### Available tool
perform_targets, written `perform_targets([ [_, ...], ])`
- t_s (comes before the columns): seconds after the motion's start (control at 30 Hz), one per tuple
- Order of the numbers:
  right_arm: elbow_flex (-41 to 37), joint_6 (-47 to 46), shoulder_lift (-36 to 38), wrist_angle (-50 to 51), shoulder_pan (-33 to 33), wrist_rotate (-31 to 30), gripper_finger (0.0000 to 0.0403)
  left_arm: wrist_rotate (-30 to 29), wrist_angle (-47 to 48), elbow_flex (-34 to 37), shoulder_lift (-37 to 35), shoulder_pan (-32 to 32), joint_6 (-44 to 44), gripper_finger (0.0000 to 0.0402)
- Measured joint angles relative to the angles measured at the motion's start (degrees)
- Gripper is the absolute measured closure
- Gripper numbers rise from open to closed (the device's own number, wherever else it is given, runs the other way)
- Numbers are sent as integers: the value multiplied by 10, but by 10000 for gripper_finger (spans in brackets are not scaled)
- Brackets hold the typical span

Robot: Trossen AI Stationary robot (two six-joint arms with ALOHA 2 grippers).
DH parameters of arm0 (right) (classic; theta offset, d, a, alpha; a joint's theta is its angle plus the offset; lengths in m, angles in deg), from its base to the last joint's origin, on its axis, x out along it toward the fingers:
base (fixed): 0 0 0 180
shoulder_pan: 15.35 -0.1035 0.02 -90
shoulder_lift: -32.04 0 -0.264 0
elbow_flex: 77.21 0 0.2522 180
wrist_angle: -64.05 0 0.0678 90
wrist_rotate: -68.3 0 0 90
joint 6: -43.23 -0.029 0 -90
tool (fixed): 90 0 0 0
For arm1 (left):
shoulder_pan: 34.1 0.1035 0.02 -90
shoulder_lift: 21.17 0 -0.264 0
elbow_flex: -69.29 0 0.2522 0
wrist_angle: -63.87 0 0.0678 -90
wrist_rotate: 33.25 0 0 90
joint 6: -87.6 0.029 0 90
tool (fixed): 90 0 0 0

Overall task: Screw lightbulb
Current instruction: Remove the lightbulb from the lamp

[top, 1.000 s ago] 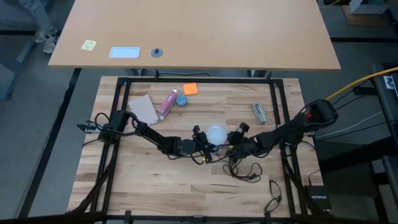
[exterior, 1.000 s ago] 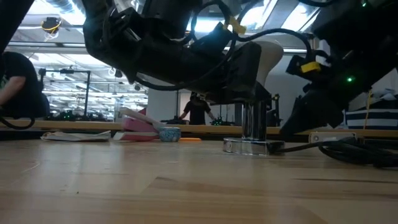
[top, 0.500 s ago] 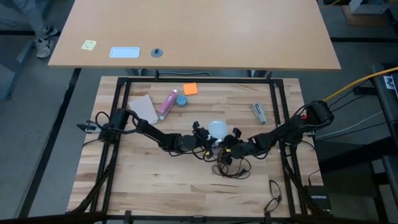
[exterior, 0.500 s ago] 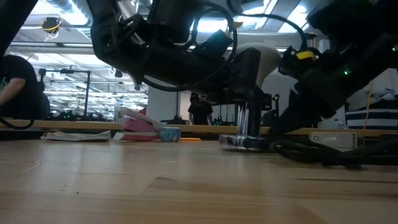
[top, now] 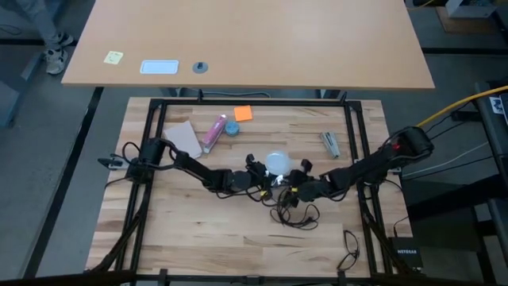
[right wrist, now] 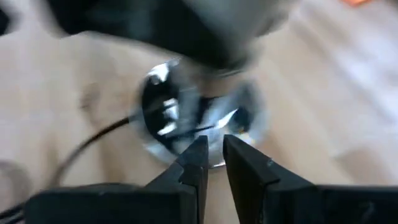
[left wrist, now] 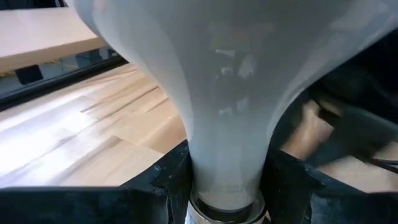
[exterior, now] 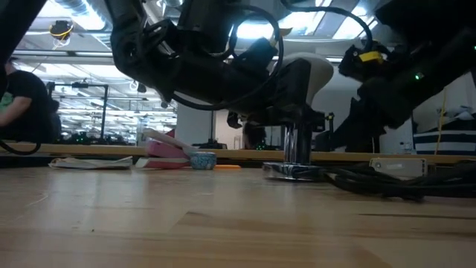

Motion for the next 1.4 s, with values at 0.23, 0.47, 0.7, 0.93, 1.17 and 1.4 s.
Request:
perform_targets([
  [0.23, -1, 85, 35, 86, 2, -126, 343, 0, 0, 0, 0, -15, -16, 249],
  [0.47, -1, 88, -28, 57, 29, -48, 343, 0, 0, 0, 0, -18, -15, 249],
  [0.7, -2, 88, -96, -38, 31, -3, 343, 0, -1, 0, 0, -18, -14, 249],
  [0.93, -2, 64, -113, -100, 27, 18, 343, 0, 22, -2, -4, -10, 5, 249],
  [1.17, 20, 22, -113, -101, 25, 62, 343, -6, 38, -3, -6, -2, 1, 249],
  [1.4, 22, -3, -113, -103, 20, 77, 343, -7, 34, -2, -4, -3, 15, 249],
])
